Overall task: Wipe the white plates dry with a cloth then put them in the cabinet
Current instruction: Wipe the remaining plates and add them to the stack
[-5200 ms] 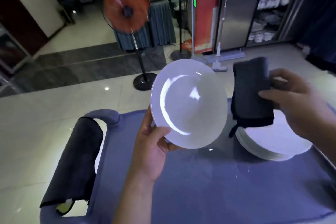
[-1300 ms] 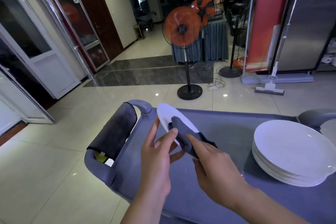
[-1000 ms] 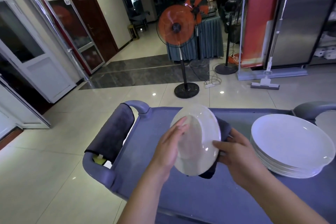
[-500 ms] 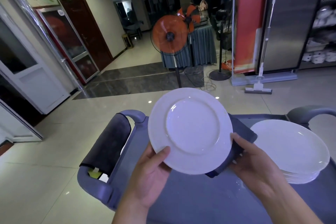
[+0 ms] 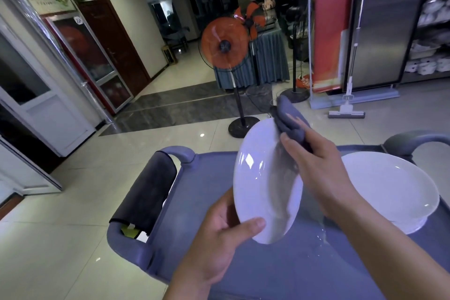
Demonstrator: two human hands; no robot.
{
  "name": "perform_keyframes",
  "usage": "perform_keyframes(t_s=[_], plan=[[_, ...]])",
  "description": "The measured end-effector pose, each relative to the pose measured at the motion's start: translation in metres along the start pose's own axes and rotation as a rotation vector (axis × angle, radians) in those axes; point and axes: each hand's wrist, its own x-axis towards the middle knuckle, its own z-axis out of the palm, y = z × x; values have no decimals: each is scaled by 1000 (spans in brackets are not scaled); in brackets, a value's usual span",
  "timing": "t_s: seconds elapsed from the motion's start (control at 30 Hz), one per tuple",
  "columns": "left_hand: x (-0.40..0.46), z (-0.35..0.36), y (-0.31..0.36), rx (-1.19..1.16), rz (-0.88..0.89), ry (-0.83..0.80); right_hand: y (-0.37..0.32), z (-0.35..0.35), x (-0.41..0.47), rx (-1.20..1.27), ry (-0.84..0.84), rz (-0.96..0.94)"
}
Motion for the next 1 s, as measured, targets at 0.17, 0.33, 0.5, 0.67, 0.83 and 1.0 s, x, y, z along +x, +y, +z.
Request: perform_keyframes(t_s=[0.17, 0.33, 0.5, 0.67, 0.83, 1.0], plan=[[-4, 8, 8, 60, 40, 77, -14, 21, -6, -82, -163, -99], [-1, 20, 15, 139, 44, 146, -14, 33, -17, -55, -215, -118], [5, 16, 13, 167, 58, 218, -4, 36, -34, -64, -375, -160], [6, 16, 8, 20, 38, 145, 9, 25, -43, -120, -435, -170], [4, 15, -4, -356, -72, 35, 18, 1, -41, -164, -481, -173], [11, 16, -7, -618, -166, 36, 29, -24, -46, -217, -553, -208]])
